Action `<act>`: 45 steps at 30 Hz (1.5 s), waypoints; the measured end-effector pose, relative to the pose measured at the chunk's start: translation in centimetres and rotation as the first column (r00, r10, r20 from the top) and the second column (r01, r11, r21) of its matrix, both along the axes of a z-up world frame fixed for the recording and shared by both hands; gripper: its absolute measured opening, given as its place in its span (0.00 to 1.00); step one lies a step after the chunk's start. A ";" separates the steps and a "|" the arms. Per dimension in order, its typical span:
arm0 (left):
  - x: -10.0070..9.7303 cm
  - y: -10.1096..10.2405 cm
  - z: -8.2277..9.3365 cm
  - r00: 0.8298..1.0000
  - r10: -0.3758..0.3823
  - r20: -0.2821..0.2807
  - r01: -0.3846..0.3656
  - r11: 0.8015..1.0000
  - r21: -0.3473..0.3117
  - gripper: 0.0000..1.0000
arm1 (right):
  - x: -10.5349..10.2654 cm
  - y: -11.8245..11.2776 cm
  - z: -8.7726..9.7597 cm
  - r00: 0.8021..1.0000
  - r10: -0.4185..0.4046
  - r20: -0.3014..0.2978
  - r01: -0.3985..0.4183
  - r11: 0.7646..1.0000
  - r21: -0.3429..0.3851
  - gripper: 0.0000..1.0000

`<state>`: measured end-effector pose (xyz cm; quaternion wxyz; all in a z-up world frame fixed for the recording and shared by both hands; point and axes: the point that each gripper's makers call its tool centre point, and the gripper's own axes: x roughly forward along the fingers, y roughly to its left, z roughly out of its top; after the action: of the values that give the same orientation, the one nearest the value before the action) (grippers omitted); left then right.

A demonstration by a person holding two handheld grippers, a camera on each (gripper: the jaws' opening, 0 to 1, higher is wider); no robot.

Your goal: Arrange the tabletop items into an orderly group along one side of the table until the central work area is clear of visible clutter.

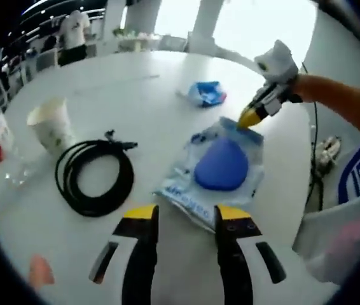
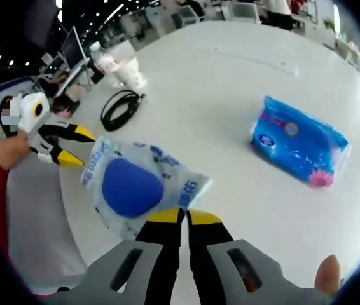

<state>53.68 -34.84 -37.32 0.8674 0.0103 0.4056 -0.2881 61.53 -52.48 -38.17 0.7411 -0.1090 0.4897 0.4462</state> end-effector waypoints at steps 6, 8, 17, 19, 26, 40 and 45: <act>-0.1 -1.0 -0.9 0.999 0.011 -0.036 -0.011 1.000 0.010 0.21 | -0.1 0.1 0.1 1.000 0.000 0.000 0.000 1.000 0.006 0.04; 0.0 -0.9 -1.4 0.999 0.008 -0.039 -0.006 0.999 0.041 0.19 | -0.1 0.0 0.0 1.000 0.000 -0.001 0.000 1.000 0.006 0.04; 0.6 -0.7 -1.8 0.999 0.003 -0.044 0.000 0.997 0.083 0.07 | -0.3 -0.4 -0.3 1.000 -0.009 -0.011 0.009 1.000 0.004 0.08; 0.7 -0.6 -1.7 0.999 -0.005 -0.041 0.009 0.996 0.089 0.07 | -0.4 -0.6 -0.4 1.000 -0.016 -0.018 0.016 1.000 0.002 0.09; 0.9 -0.6 -1.6 0.999 -0.018 -0.030 0.021 0.995 0.096 0.07 | -1.3 -0.8 -0.7 0.994 -0.062 -0.092 0.062 0.998 -0.004 0.17; 1.5 -0.9 -0.9 0.999 -0.031 -0.016 0.032 0.995 0.096 0.03 | -2.2 -0.6 -1.0 0.990 -0.057 -0.130 0.056 0.998 -0.015 0.04; 2.1 -0.8 -0.1 0.999 -0.046 0.003 0.045 0.993 0.108 0.02 | -2.2 -0.5 -0.6 0.991 -0.063 -0.122 0.062 0.998 -0.009 0.03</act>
<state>55.73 -35.60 -37.43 0.8600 0.0670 0.4177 -0.2855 59.33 -52.99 -38.75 0.7230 -0.0678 0.5384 0.4276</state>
